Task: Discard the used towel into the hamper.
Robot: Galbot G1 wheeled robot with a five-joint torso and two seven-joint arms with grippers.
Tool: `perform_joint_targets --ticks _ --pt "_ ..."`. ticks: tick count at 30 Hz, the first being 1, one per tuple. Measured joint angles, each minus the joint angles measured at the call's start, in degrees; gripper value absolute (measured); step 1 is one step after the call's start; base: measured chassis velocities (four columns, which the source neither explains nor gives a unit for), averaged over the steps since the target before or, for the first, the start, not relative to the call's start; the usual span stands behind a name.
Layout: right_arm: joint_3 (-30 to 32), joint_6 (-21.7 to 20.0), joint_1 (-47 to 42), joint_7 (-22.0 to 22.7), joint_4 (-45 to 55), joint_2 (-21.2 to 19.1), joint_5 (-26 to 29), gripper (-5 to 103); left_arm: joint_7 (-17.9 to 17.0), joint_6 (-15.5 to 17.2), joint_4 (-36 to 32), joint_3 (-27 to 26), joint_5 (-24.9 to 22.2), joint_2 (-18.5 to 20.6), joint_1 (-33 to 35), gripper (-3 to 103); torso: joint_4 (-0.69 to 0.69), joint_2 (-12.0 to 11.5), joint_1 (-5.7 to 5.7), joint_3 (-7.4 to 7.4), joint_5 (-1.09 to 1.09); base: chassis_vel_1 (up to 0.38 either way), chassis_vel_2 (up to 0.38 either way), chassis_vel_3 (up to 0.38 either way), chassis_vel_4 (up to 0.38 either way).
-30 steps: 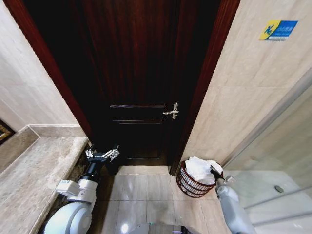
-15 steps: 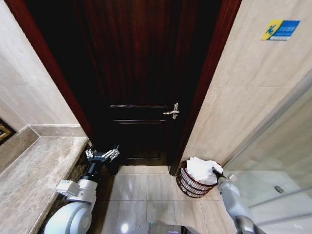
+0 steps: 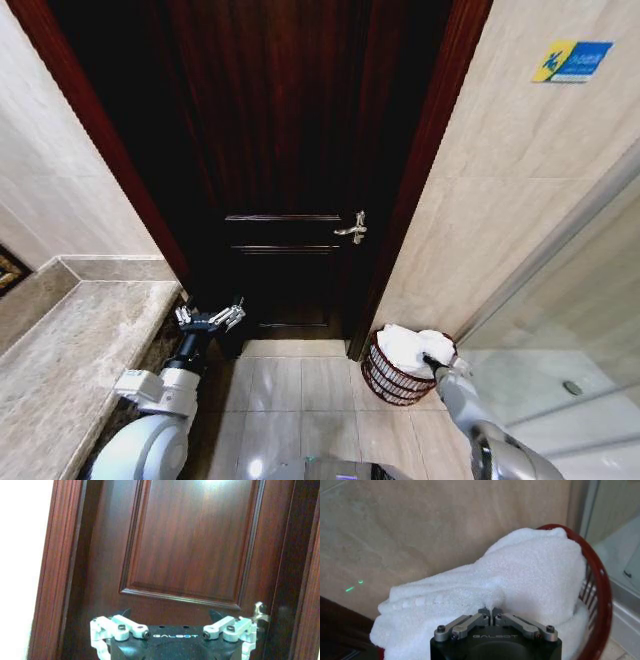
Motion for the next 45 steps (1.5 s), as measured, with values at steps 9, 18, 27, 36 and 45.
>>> perform_joint_targets --ticks 9,18,27,36,45 --pt "0.3 -0.66 1.74 0.7 -3.32 -0.61 -6.97 2 0.0 0.0 0.0 0.0 0.0 0.0 0.0 100 -0.01 -1.31 -0.63 -0.67 0.01 0.0 0.0 0.0 0.0" --pt "-0.2 -2.16 3.49 0.89 -6.07 -2.78 -11.73 2 0.0 0.0 0.0 0.0 0.0 0.0 0.0 100 -0.01 -3.84 -1.82 -2.01 -0.01 0.0 0.0 0.0 0.0" --pt "-1.0 -3.67 4.85 0.85 -7.85 -3.12 -14.57 2 0.0 0.0 0.0 0.0 0.0 0.0 0.0 100 -0.01 -6.75 -3.16 -3.58 0.0 0.0 0.0 0.0 0.0" --pt "-1.09 -3.62 5.64 0.75 -7.44 -2.64 -17.89 2 0.0 0.0 0.0 0.0 0.0 0.0 0.0 100 0.0 -9.71 -4.49 -5.22 0.0 0.0 0.0 0.0 0.0" --pt "-2.59 -5.6 0.91 -1.26 1.68 -2.75 -17.07 22 0.0 0.0 0.0 0.0 0.0 0.01 0.0 100 0.0 -10.97 -5.01 -5.94 0.02 0.0 0.0 0.0 0.0"
